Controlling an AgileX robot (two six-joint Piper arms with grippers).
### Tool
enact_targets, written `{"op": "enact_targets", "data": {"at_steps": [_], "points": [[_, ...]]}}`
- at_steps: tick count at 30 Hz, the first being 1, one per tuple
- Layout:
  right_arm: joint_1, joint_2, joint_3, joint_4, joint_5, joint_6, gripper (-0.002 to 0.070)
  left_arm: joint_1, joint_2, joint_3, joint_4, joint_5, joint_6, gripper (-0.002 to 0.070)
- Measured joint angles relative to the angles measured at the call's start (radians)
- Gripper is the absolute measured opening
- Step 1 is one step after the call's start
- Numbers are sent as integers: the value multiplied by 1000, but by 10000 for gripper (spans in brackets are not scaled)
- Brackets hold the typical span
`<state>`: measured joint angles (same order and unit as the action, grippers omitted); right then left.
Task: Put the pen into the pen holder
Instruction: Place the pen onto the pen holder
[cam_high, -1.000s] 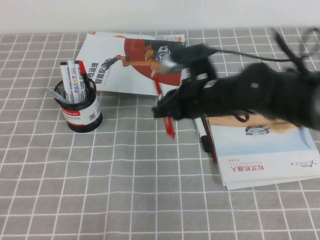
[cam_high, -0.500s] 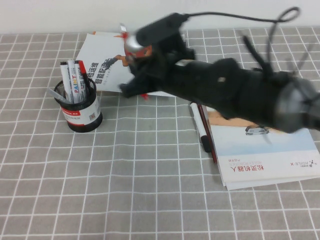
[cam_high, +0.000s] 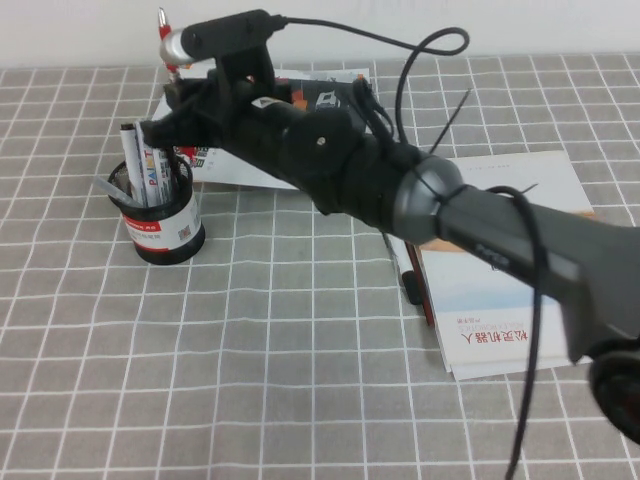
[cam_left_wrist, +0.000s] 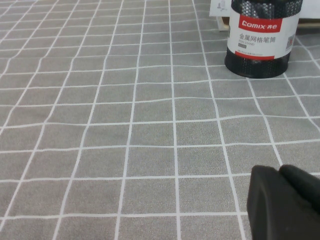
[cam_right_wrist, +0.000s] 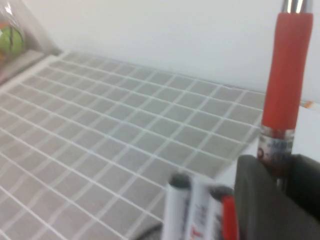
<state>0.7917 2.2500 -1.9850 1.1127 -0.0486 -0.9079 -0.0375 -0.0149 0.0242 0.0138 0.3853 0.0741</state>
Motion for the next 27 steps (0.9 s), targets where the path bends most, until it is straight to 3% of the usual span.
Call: {"op": "enact_targets", "data": {"at_steps": [7,16,24,27], "points": [[0,110,-165,47,49,0,61,0,0,0,0,0,0,-3],[0,174,-193,51,84,0,71,0,0,0,0,0,0,-3],[0,182,-197,51,111,0,253,0,0,0,0,0,0,-3],[0,182,-198,51,116,0,279,0,0,0,0,0,0,-3]]}}
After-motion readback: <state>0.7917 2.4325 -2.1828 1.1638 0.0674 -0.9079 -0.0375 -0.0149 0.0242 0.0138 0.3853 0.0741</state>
